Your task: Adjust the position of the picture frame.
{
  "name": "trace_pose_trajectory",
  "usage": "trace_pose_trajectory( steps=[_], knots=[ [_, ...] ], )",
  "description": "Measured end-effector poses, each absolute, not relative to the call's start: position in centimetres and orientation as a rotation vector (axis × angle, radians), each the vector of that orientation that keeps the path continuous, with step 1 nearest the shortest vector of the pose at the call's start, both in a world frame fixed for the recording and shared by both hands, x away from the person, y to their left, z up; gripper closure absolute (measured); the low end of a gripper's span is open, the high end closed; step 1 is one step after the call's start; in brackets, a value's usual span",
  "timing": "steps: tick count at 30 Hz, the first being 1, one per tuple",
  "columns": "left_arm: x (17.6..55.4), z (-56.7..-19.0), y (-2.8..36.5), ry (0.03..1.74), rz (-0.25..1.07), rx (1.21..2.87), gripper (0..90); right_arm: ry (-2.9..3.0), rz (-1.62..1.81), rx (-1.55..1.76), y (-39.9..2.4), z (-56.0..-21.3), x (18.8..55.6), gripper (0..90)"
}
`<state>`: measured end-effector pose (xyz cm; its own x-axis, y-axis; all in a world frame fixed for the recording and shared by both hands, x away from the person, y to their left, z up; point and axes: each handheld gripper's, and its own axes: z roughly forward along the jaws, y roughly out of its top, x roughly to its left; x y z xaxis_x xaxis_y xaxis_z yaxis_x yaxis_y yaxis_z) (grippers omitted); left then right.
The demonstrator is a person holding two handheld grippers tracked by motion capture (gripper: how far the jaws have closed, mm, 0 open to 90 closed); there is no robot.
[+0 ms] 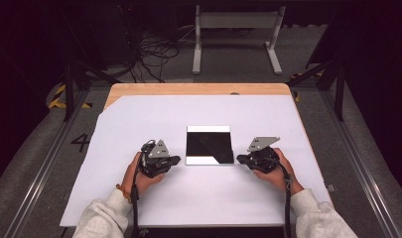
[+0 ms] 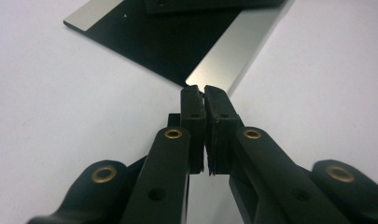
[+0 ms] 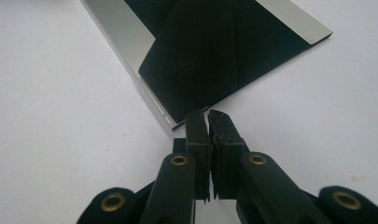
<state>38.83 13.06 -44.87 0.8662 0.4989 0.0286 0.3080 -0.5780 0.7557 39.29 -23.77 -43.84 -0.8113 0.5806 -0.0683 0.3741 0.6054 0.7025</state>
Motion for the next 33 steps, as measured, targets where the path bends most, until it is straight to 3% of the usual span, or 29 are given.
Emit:
trace_pose_trajectory(
  steps=[9,25,33],
  knots=[
    [38.3,-44.9,14.3,0.596,0.308,2.197,84.7,2.515,1.028,0.778,-24.7,-43.2,38.3,85.3],
    [39.0,-45.6,12.5,0.576,0.286,2.235,85.6,2.589,0.985,0.748,-23.3,-43.9,38.5,85.4],
    [41.5,-45.9,11.5,0.658,0.290,2.188,87.6,2.513,1.014,0.823,-23.1,-43.9,39.6,90.0]
  ],
)
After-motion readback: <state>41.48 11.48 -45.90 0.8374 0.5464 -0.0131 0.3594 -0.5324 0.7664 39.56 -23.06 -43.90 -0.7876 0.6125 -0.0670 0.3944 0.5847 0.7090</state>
